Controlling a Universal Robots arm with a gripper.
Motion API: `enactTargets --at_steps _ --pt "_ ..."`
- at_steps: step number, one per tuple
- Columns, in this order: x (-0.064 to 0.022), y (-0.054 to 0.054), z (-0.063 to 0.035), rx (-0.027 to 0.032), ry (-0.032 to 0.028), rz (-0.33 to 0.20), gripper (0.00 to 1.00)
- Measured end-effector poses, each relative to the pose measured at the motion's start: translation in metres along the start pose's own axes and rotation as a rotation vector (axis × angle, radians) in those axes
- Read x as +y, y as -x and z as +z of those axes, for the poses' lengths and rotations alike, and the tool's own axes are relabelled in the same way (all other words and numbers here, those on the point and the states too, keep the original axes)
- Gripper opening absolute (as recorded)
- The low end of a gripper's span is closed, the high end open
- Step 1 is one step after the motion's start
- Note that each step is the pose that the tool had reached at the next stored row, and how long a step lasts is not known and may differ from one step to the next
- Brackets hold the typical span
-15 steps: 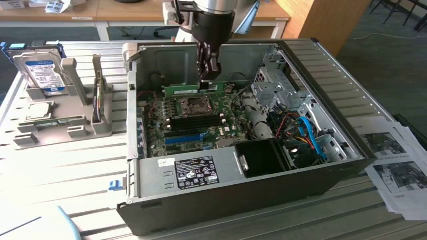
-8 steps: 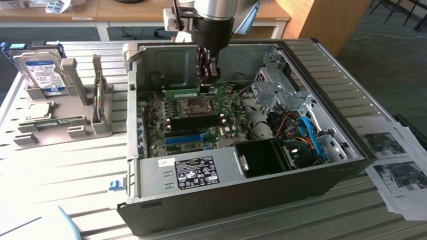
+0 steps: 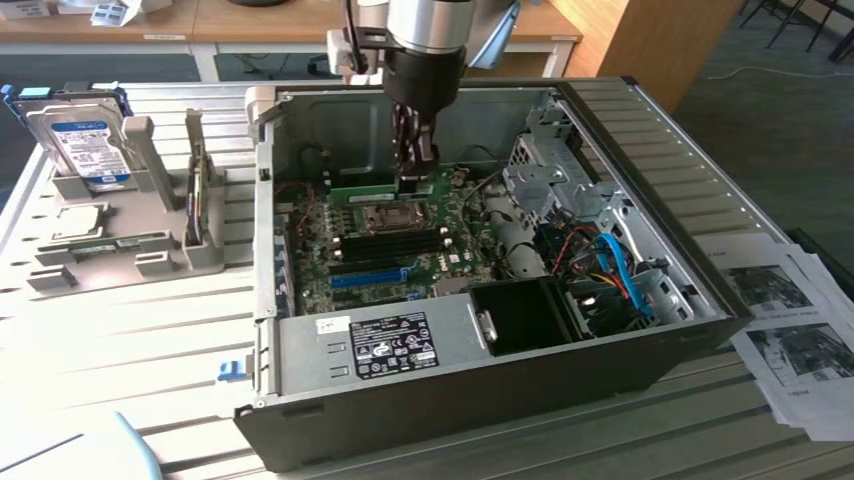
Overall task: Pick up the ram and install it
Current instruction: 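Insert the ram into the slot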
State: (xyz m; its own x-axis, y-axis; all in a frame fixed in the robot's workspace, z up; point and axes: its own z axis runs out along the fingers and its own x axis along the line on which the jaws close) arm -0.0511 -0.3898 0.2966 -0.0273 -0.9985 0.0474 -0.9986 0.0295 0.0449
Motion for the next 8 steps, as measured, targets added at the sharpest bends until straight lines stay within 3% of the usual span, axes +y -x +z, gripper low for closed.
enactTargets --at_steps 8 --pt "-0.0005 0.001 0.0116 -0.0001 0.0000 0.000 0.11"
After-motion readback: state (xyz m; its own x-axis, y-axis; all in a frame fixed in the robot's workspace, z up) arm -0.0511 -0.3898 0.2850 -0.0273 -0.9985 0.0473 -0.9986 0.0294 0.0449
